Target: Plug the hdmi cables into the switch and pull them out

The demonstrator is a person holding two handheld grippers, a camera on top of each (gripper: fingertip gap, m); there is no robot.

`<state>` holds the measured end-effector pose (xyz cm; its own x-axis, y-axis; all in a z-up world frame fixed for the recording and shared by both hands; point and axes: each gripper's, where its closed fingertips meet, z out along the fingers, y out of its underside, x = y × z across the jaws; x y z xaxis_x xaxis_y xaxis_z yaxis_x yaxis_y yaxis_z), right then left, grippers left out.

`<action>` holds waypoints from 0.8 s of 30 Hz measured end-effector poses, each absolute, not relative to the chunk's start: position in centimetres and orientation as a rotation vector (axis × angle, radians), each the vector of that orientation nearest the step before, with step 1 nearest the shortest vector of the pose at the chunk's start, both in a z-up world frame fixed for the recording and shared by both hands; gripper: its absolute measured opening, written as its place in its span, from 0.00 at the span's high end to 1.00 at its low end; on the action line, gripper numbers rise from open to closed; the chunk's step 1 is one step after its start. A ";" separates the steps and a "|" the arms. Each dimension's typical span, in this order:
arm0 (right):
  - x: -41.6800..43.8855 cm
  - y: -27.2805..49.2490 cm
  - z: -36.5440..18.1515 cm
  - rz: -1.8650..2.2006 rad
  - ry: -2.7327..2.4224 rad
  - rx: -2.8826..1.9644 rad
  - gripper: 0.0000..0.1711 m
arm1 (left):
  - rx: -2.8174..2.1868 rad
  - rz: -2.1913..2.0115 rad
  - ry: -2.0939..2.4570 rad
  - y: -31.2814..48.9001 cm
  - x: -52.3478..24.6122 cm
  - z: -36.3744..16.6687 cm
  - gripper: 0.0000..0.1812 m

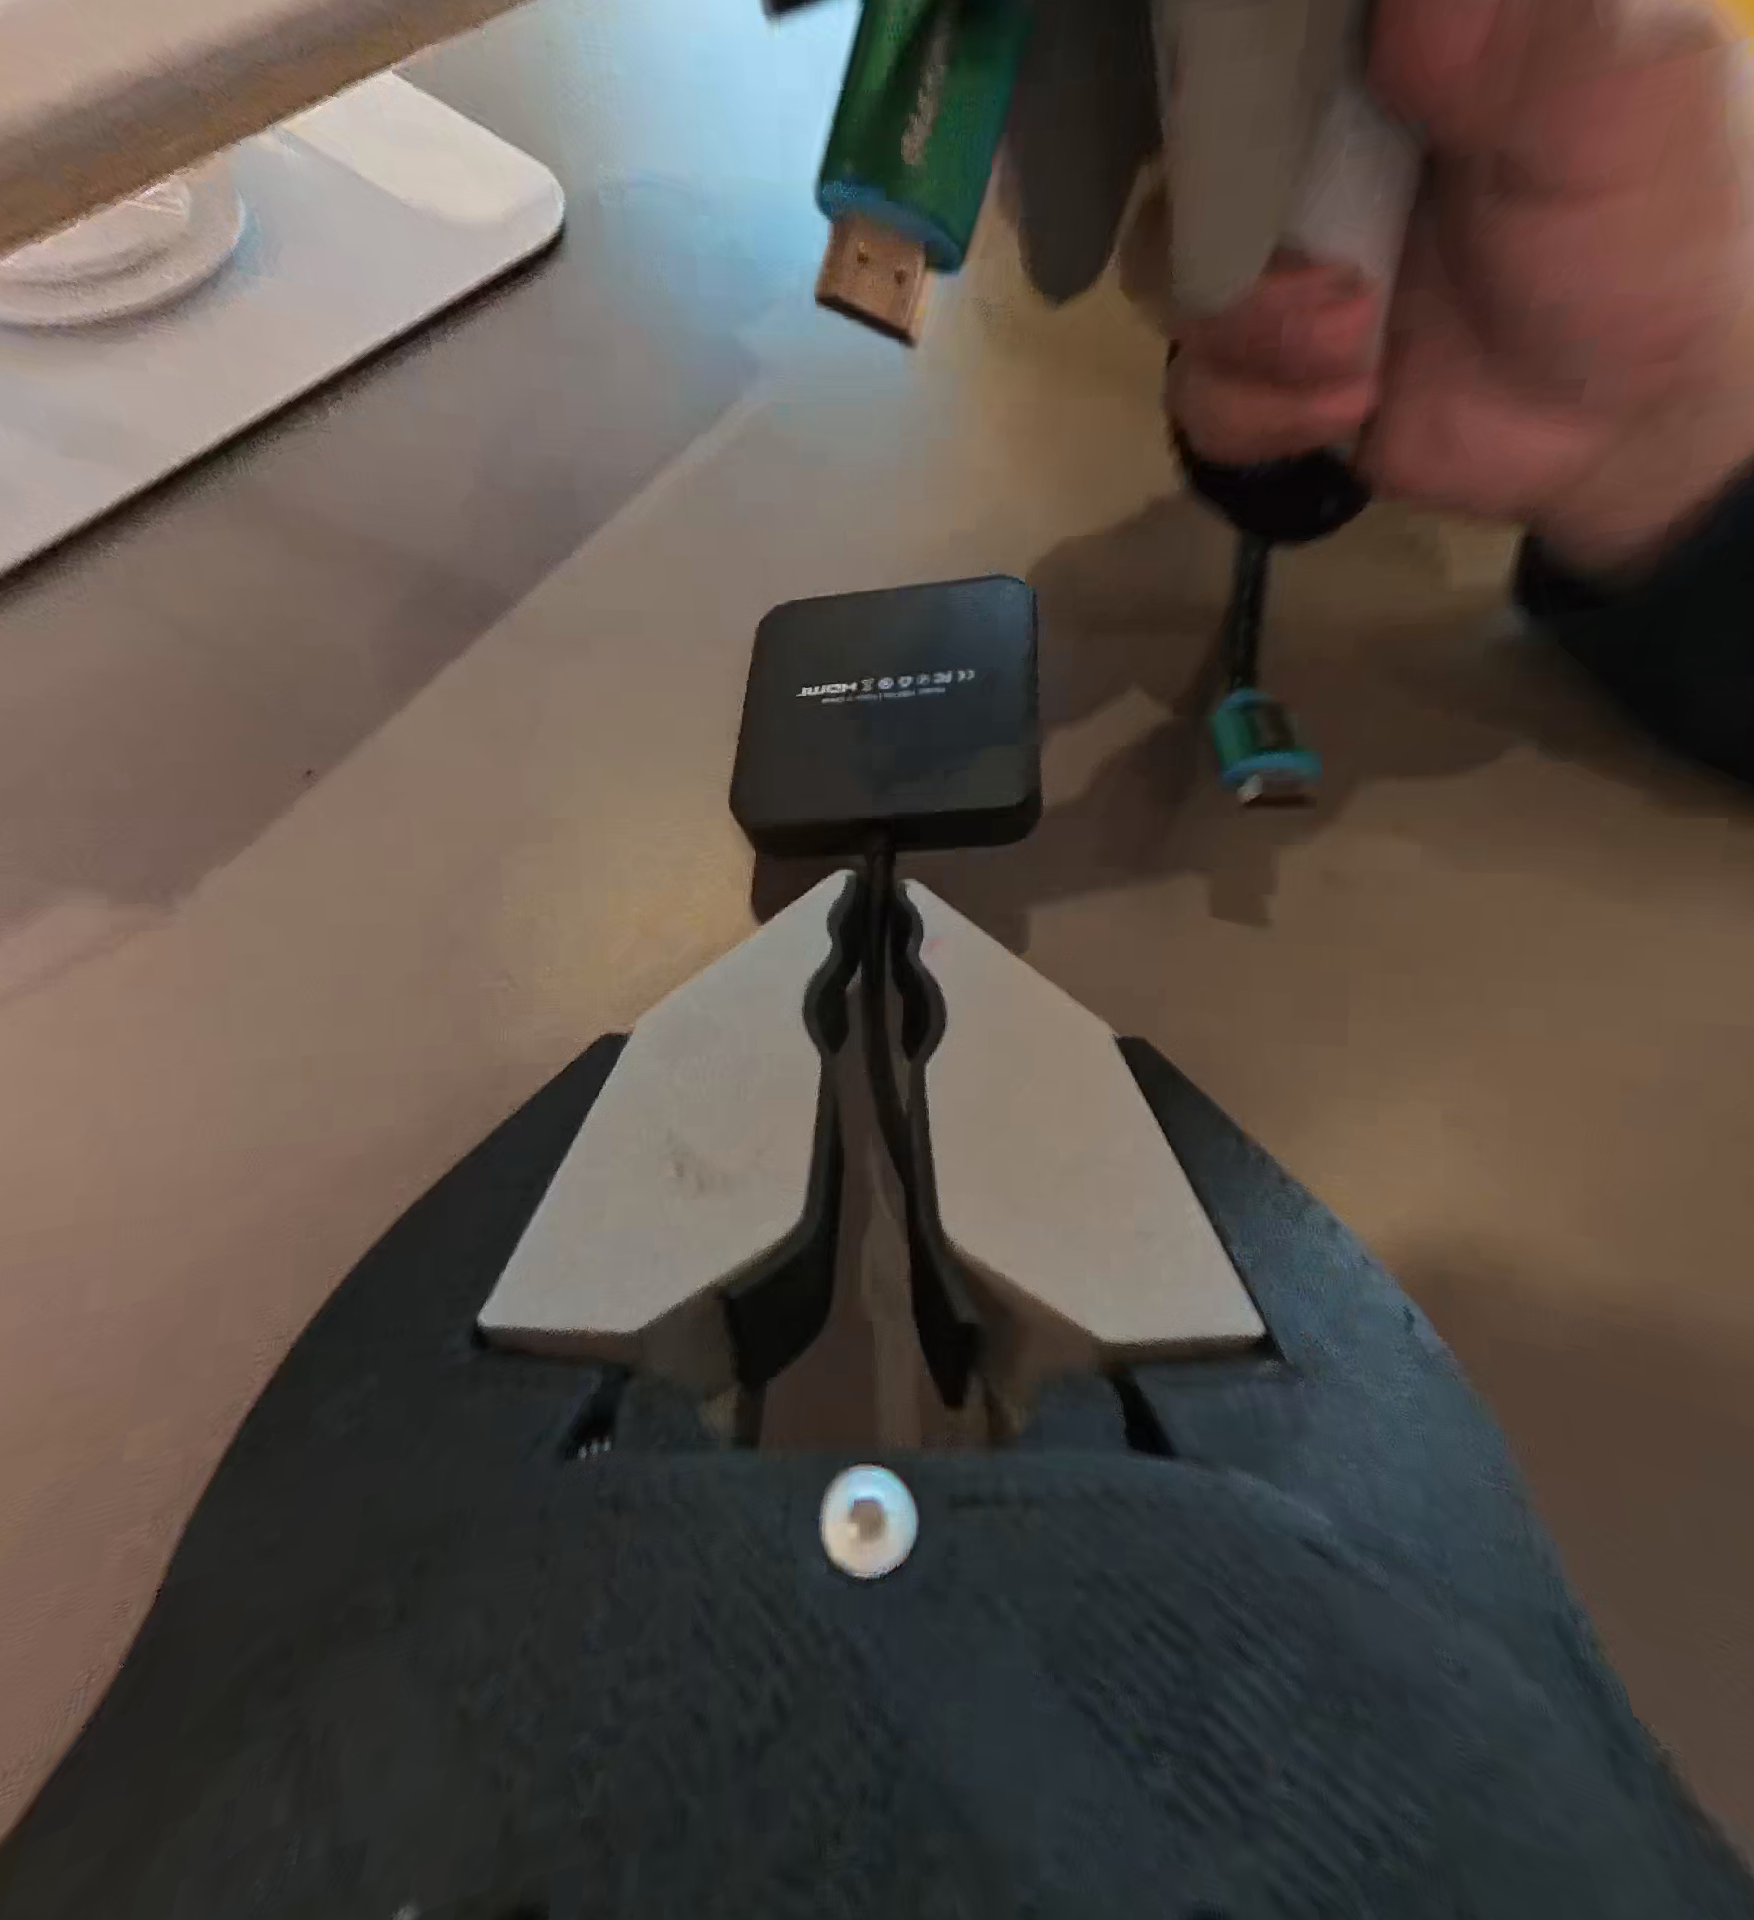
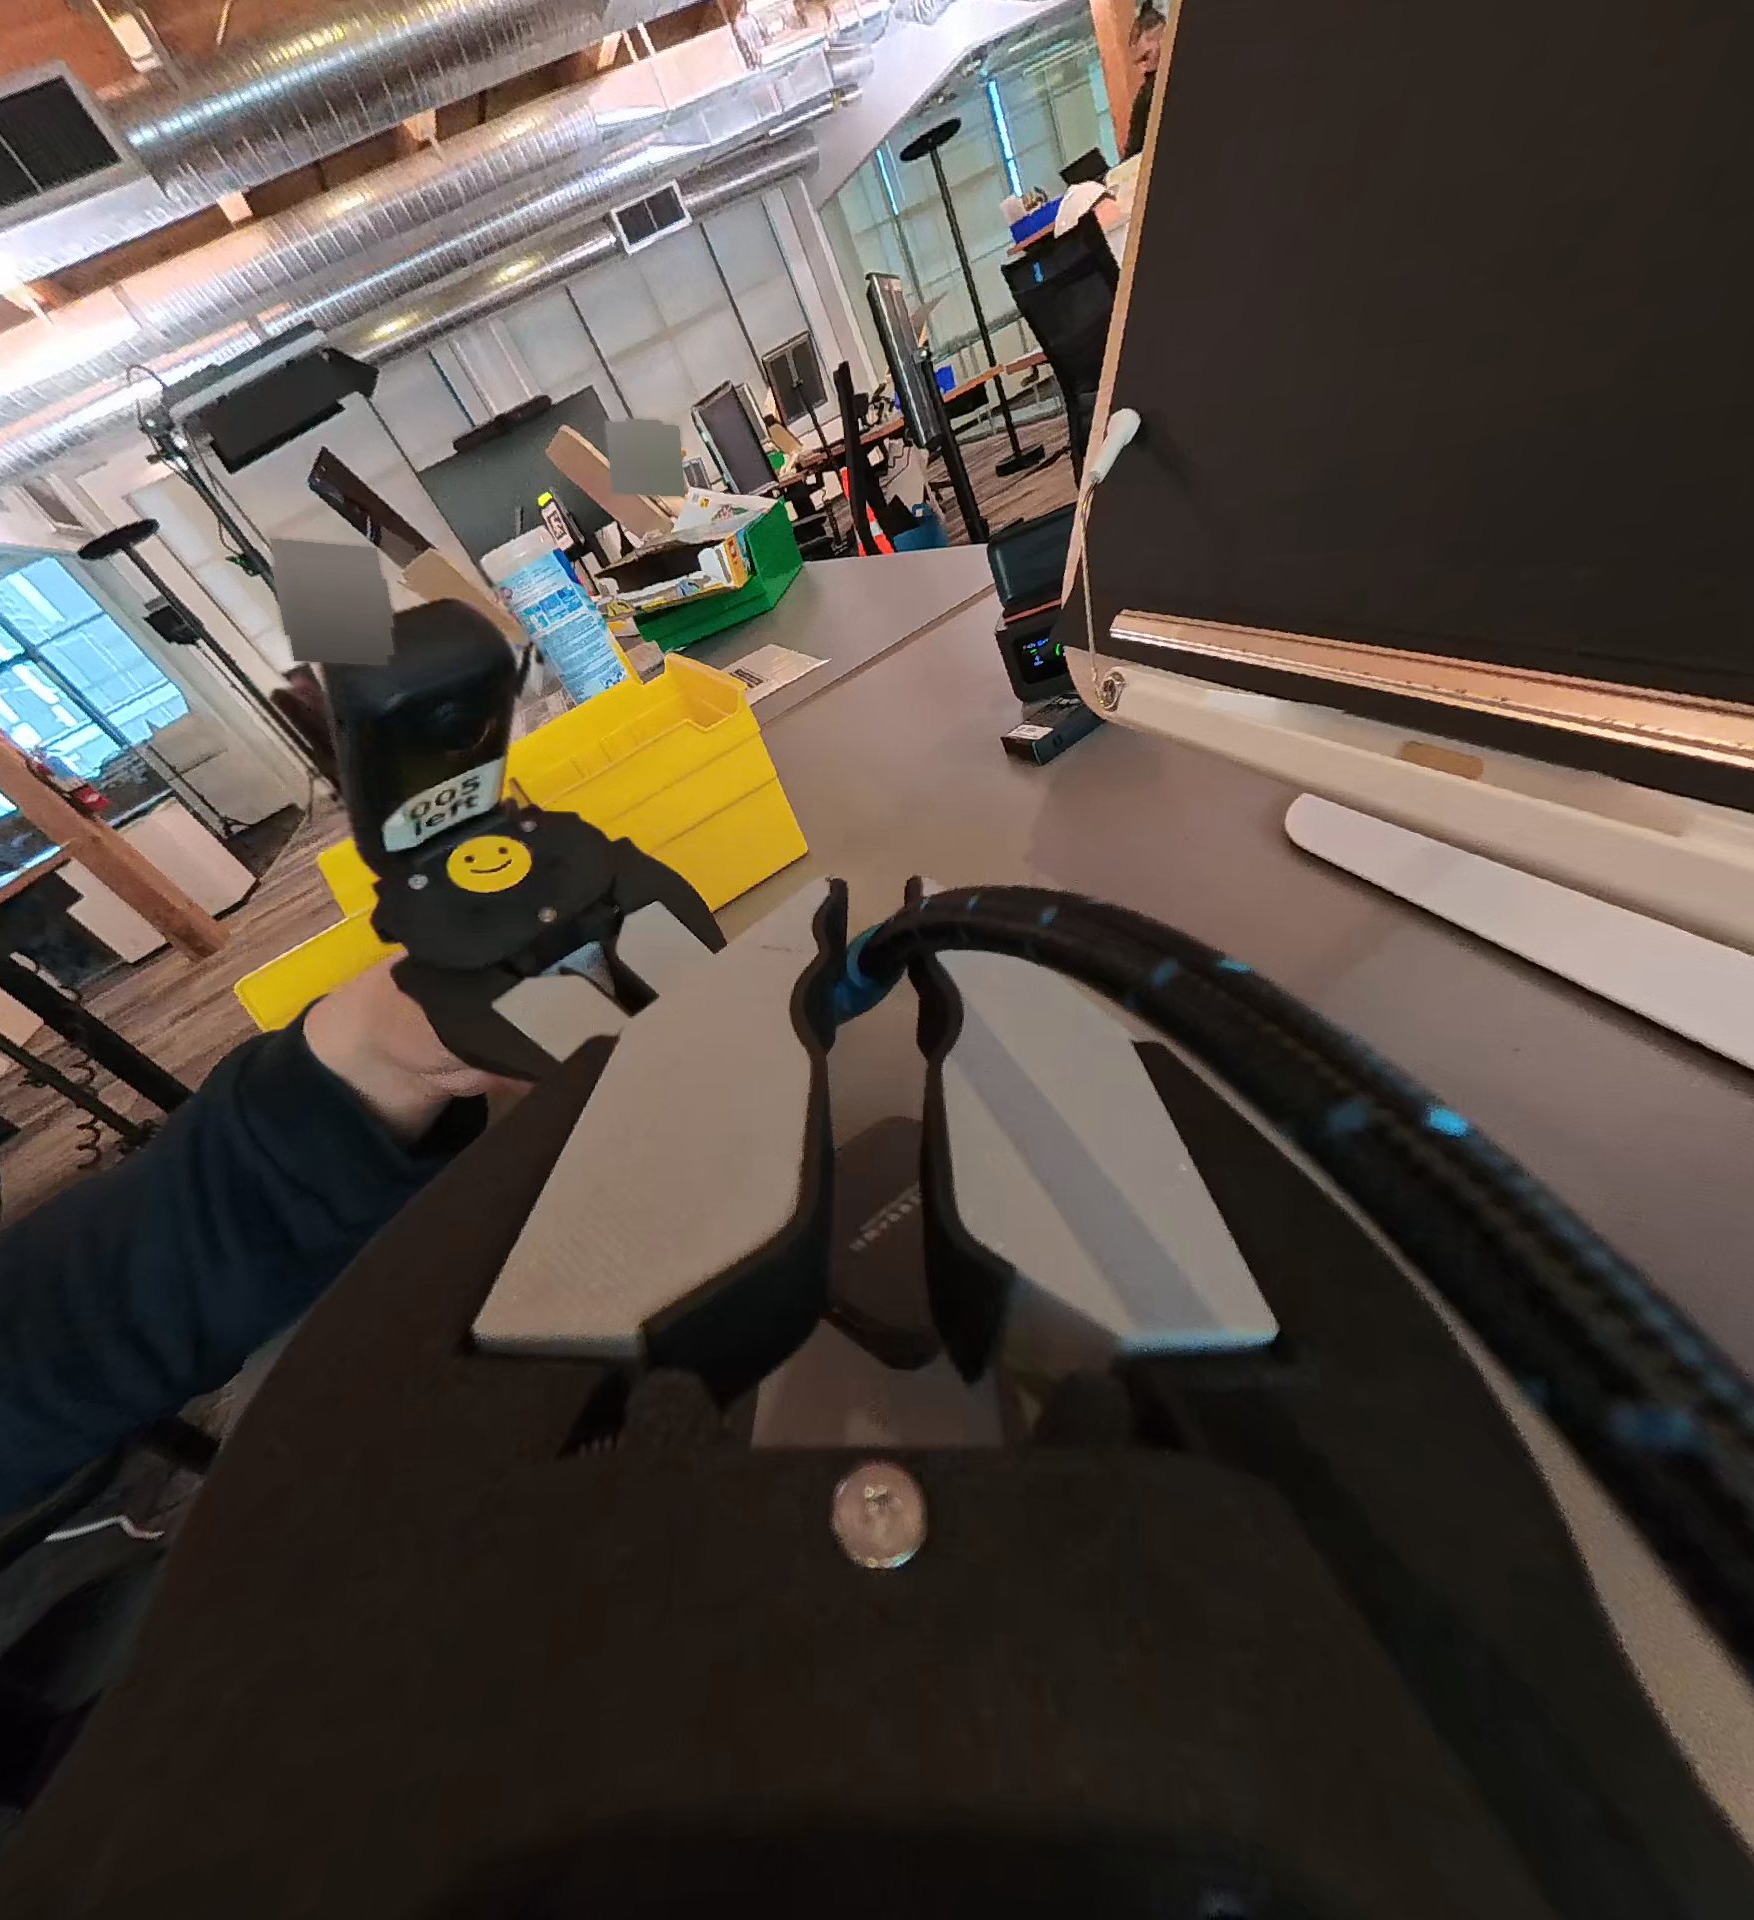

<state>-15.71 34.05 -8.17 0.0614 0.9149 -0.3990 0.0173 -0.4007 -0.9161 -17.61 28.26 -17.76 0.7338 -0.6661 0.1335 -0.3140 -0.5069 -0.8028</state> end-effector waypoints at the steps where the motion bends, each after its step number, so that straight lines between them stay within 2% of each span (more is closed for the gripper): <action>1: -15.7 34.1 -8.1 1.444 -0.958 -1.555 0.95 | -2.106 -0.660 0.705 28.0 -17.2 -17.2 0.99; 5: -15.5 34.4 -8.1 1.445 -0.939 -1.558 0.95 | -2.010 -0.973 0.586 27.7 -15.9 -15.2 0.99; 11: -14.6 35.9 -8.1 1.380 -0.869 -1.579 0.95 | -1.930 -1.074 0.480 28.3 -15.8 -13.8 0.99; 17: -13.1 37.8 -8.1 1.296 -0.786 -1.611 0.95 | -1.866 -0.997 0.357 29.8 -17.9 -12.5 0.99; 24: -13.6 36.8 -7.1 1.379 -0.778 -1.546 0.95 | -1.794 -0.960 0.192 31.1 -20.3 -11.4 0.99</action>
<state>-13.60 36.85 -7.12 0.1816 0.8918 -0.4144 -0.1059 -0.4012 -0.9098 -20.28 31.09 -11.38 0.6660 -0.5386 0.5162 0.2979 -0.4424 -0.8459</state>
